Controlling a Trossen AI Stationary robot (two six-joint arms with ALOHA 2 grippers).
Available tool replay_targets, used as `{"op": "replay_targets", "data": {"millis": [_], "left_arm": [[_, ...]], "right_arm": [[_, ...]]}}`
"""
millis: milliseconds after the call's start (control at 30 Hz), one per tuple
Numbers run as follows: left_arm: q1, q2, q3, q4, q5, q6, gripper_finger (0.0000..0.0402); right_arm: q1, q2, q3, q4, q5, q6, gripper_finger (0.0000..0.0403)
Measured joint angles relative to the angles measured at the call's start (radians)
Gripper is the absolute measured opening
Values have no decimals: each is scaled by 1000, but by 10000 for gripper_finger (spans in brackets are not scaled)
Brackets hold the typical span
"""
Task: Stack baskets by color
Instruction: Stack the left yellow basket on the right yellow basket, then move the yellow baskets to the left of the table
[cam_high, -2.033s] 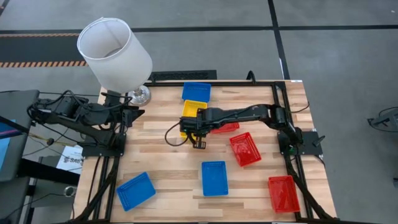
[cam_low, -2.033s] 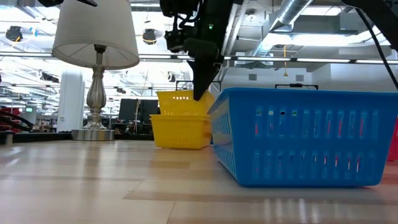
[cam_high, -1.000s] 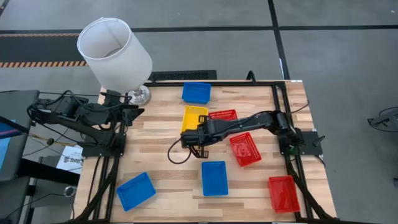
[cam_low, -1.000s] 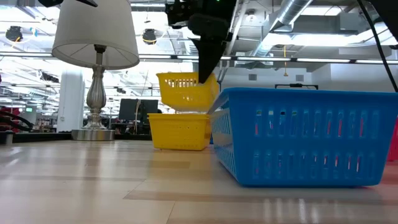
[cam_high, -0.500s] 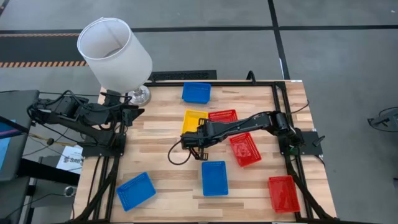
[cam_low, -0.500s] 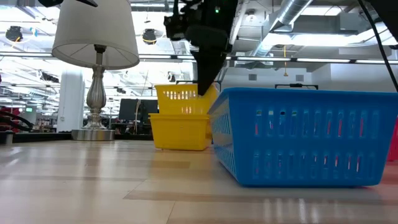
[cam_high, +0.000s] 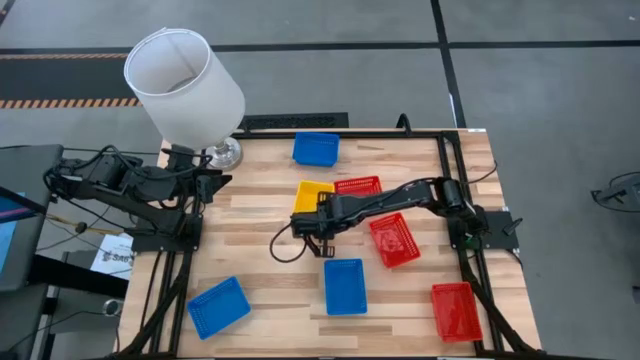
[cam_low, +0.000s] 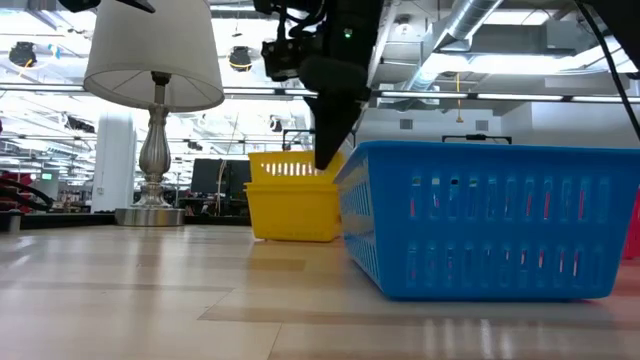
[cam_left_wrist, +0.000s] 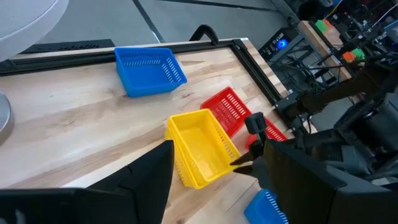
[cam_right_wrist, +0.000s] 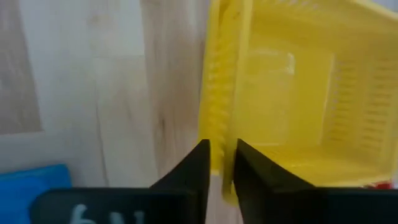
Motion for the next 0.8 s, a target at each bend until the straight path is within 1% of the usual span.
{"op": "replay_targets", "data": {"millis": [133,233,367,500,700,800], "left_arm": [[0,0,0,0,0,0,238],[0,0,0,-1,0,0,238],[0,0,0,-1,0,0,238],[0,0,0,-3,0,-16,238],[0,0,0,-4,0,-16,238],[0,0,0,-4,0,-15,238]], "right_arm": [[-11,0,0,26,-40,-15,139],[-12,-5,0,25,-41,-38,178],[-12,-20,35,-42,-41,-40,210],[-17,-81,48,-107,-32,-26,215],[-38,-155,45,-194,-38,-14,201],[-55,-169,-32,-168,-66,-14,196]]}}
